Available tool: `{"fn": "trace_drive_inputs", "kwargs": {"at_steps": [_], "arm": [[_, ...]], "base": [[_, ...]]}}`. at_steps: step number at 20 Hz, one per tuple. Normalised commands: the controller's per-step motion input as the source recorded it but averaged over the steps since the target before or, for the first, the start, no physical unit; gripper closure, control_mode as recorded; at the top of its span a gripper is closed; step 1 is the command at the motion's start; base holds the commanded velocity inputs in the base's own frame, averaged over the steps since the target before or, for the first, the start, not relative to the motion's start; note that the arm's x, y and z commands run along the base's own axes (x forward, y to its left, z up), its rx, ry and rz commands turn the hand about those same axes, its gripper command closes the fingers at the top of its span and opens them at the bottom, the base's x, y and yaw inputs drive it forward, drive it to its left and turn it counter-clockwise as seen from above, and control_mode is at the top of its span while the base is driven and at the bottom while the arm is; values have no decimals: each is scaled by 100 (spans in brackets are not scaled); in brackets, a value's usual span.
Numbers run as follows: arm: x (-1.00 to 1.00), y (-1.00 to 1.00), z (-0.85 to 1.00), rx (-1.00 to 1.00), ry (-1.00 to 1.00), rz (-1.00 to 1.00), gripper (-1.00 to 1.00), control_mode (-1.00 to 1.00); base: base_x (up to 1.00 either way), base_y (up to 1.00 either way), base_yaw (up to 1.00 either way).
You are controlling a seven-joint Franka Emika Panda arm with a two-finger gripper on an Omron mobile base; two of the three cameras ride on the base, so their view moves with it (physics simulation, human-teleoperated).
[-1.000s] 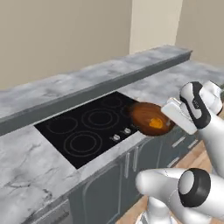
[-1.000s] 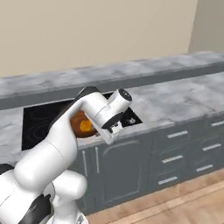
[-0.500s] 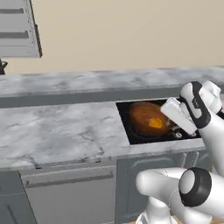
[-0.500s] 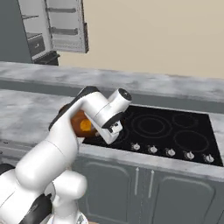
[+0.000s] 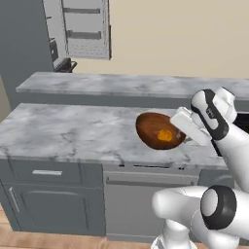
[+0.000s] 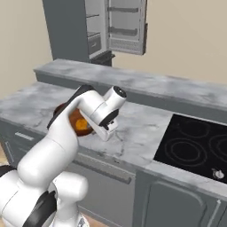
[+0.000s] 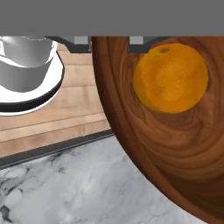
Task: Move the mug from next to the sink to the open cabinet. Then, move the bowl with the orange to the fridge to clear the area for faucet cleaning.
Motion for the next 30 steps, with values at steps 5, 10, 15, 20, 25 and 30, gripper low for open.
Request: {"fn": "trace_drive_inputs", "kwargs": {"at_steps": [5,10,15,20,25,30], "arm": [[0,0,0,0,0,0,100,100],[0,0,0,0,0,0,100,100],[0,0,0,0,0,0,100,100],[0,0,0,0,0,0,100,100],[0,0,0,0,0,0,100,100],[0,0,0,0,0,0,100,100]], "base": [[0,100,3],[0,100,0],[0,100,0],[0,100,-1],[2,100,-5],[22,100,-18]]}}
